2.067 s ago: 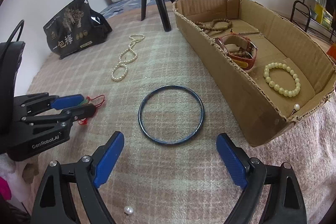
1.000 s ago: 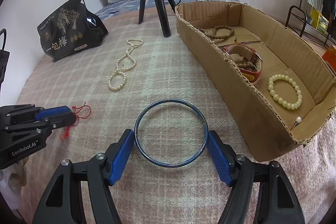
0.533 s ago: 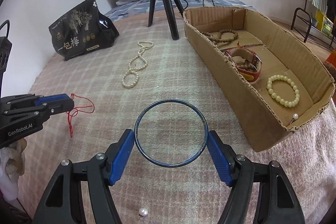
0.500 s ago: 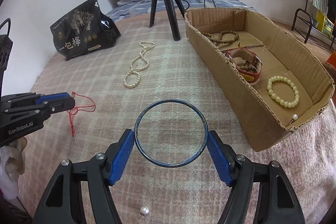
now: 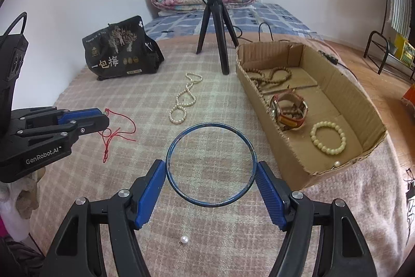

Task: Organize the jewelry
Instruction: 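Carry the green pendant and black bangle over the cardboard box with both tools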

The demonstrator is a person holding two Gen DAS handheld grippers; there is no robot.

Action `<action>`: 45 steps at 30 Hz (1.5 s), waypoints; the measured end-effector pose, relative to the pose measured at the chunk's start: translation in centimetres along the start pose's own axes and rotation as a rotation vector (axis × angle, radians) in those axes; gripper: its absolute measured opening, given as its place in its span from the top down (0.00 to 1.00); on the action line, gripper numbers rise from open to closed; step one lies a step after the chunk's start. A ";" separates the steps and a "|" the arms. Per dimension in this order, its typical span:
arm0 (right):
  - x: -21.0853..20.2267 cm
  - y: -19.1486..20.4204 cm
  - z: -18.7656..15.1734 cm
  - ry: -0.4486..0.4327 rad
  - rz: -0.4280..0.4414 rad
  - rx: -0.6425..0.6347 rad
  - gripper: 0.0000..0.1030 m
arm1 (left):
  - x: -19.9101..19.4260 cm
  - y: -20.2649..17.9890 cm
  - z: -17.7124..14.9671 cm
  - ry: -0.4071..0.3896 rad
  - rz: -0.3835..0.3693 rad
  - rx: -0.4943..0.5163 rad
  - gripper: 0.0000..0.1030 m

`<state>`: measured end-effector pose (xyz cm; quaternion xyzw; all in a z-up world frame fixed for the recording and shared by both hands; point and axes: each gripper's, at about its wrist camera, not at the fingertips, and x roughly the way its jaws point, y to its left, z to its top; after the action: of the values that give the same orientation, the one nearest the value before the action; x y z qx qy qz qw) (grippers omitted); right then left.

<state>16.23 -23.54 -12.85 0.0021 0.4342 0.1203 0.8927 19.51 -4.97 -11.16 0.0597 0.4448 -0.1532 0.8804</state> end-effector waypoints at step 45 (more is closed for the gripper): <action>-3.8 -13.4 3.7 -0.046 -0.138 0.095 0.29 | 1.8 -10.3 12.5 -0.151 -0.099 0.057 0.86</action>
<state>19.72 -37.00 -9.07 0.0173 0.4181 0.0374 0.9075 26.69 -18.12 -4.82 0.0509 0.3749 -0.2133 0.9008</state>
